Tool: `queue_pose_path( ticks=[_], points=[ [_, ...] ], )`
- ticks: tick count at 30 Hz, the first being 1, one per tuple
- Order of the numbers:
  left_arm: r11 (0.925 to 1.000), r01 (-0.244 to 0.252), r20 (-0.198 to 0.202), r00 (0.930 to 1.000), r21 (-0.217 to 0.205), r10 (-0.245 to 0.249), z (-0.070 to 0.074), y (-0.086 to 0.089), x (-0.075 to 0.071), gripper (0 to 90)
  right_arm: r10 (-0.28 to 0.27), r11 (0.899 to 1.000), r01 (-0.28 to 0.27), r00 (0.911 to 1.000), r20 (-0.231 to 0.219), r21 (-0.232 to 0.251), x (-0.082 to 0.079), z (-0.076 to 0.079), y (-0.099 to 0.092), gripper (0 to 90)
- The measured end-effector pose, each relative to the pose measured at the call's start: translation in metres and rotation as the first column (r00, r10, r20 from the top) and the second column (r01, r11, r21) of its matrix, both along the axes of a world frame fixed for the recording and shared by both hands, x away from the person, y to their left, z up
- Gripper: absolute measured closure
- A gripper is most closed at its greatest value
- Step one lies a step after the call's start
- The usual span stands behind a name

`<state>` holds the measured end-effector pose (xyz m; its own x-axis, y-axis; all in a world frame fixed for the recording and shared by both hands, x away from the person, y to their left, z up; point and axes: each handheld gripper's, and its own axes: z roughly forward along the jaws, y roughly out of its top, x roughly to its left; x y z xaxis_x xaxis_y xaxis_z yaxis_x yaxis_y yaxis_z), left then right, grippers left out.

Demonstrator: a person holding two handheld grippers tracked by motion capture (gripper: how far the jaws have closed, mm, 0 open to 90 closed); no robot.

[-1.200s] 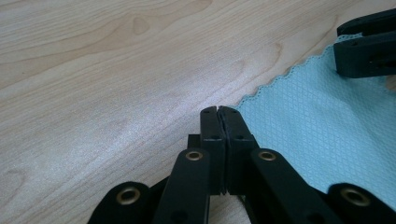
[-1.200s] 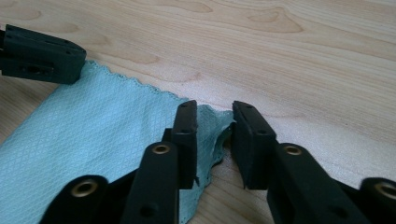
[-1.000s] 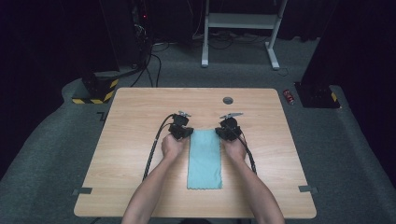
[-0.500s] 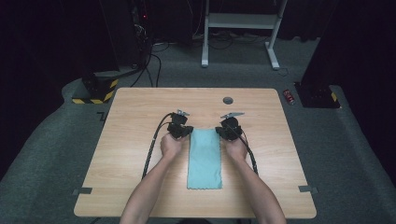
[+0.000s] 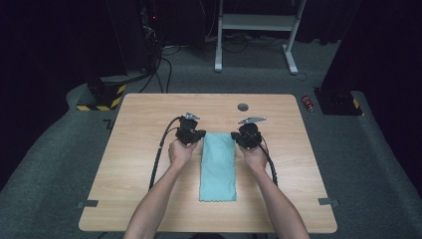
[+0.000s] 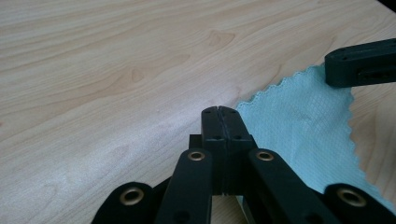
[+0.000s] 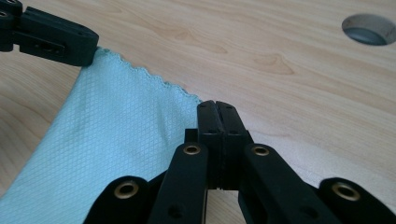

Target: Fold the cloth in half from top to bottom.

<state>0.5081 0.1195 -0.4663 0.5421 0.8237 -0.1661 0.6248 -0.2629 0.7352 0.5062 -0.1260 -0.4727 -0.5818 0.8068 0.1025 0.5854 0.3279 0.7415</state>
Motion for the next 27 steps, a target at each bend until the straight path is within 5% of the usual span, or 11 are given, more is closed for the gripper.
queue_pose_path(
  ticks=[10,17,27],
  points=[
    [0.9994,-0.019,0.000,0.9998,-0.028,0.019,0.008,0.004,0.008,90.0,0.009,0.999,-0.008,0.9998,0.018,-0.038,0.011,0.020,0.004,90.0],
    [0.9994,-0.024,0.021,0.9995,-0.026,0.025,0.019,0.004,0.016,90.0,-0.002,1.000,0.002,0.9998,0.022,-0.010,0.021,0.032,0.002,90.0],
    [0.9991,0.032,0.059,0.9978,-0.027,-0.030,0.027,0.006,0.000,90.0,0.028,0.999,-0.029,0.9983,0.052,0.017,0.007,0.035,-0.005,90.0]
  ],
)
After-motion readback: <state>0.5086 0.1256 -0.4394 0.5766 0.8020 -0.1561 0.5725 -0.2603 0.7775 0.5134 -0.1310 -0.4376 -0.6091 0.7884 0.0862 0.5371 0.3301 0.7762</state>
